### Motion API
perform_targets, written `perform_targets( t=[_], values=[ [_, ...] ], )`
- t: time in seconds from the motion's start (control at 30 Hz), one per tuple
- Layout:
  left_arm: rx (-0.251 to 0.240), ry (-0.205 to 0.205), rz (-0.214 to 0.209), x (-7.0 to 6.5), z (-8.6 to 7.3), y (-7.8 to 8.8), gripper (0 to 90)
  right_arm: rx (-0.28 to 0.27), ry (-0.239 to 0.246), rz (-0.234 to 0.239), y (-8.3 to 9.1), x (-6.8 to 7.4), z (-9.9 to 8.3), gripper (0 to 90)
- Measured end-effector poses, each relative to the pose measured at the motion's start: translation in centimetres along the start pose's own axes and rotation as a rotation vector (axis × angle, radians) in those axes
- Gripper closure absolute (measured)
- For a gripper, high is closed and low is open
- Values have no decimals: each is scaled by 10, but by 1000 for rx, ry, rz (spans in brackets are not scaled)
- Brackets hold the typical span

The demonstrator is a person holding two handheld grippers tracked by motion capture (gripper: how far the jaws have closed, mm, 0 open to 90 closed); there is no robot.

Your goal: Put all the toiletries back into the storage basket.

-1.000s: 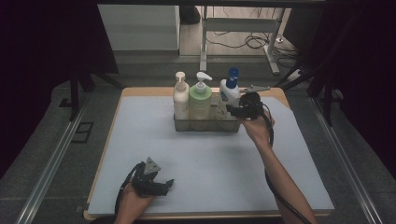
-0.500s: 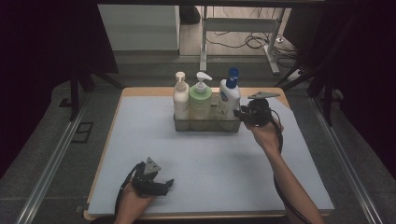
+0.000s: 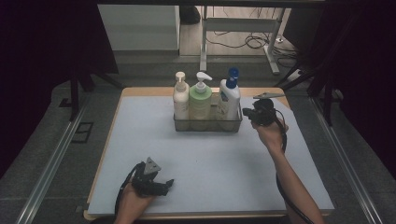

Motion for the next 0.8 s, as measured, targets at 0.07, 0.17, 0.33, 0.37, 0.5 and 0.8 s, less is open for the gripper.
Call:
perform_targets(
  t=[0.07, 0.17, 0.33, 0.37, 0.5, 0.8],
  values=[
    [0, 0, 0, 0, 0, 0, 122, 4, -6, -5, -5, -2, 2, 893],
    [0, 0, 0, 0, 0, 0, 122, 12, -17, -17, -13, -6, 5, 893],
    [1, 0, -1, 0, 0, 0, 122, 8, -36, -22, -24, -11, 9, 893],
    [2, -2, 1, 0, 0, 0, 122, 7, -39, -23, -27, -12, 10, 892],
    [2, -2, 1, 0, 0, 0, 122, 15, -46, -16, -37, -10, 13, 892],
    [0, 0, 0, 0, 0, 0, 122, 12, -57, 3, -55, -10, 20, 893]
  ],
)
Point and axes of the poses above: each handheld gripper's, and its own axes: y roughly backward along the jaws, z roughly out of its top, x roughly to its left, the point moved 7 cm from there along -y, roughly forward along the jaws, and after that the axes turned 11 degrees about x, right-handed, at the moved point
